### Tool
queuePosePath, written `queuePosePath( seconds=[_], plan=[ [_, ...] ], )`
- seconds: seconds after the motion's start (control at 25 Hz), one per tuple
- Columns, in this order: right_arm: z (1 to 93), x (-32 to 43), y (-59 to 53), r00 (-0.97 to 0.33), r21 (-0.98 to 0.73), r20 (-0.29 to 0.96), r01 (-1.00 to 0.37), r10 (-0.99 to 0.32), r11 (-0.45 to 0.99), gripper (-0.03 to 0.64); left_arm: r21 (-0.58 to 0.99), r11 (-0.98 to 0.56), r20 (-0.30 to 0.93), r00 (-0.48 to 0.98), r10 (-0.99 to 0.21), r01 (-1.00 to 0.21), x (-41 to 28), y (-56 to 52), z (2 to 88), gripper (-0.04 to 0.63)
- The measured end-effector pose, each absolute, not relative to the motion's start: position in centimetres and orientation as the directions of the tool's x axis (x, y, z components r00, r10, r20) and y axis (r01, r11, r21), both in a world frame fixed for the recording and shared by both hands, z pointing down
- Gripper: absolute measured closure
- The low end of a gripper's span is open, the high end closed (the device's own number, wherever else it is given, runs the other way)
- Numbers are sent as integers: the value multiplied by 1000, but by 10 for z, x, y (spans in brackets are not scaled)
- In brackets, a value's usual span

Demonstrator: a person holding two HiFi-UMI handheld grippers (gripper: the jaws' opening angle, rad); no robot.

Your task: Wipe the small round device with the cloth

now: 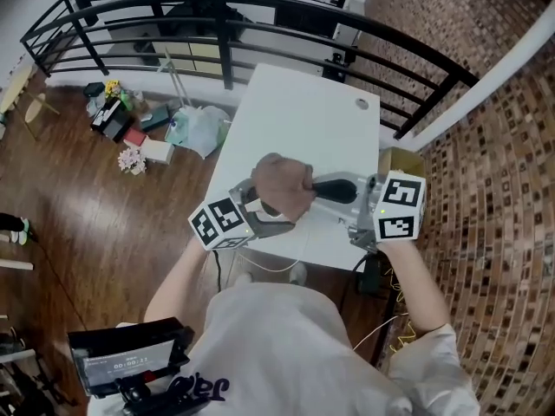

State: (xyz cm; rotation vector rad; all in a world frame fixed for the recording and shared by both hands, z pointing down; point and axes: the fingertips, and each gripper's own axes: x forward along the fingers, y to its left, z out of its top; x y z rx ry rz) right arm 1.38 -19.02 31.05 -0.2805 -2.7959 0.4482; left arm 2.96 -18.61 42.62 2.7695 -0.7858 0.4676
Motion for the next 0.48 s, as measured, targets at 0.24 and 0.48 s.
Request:
queuePosePath(
  seconds=[0.24,0.48],
  plan=[
    [317,0,-252,-944,-387,283,51,172,921,581,-32,-942,270,905,-330,-334,58,-145,401,204],
    [346,-13,-197,-852,-634,216,249,476,732,581,-41,-939,272,901,-339,-341,61,-145,400,204]
  ],
)
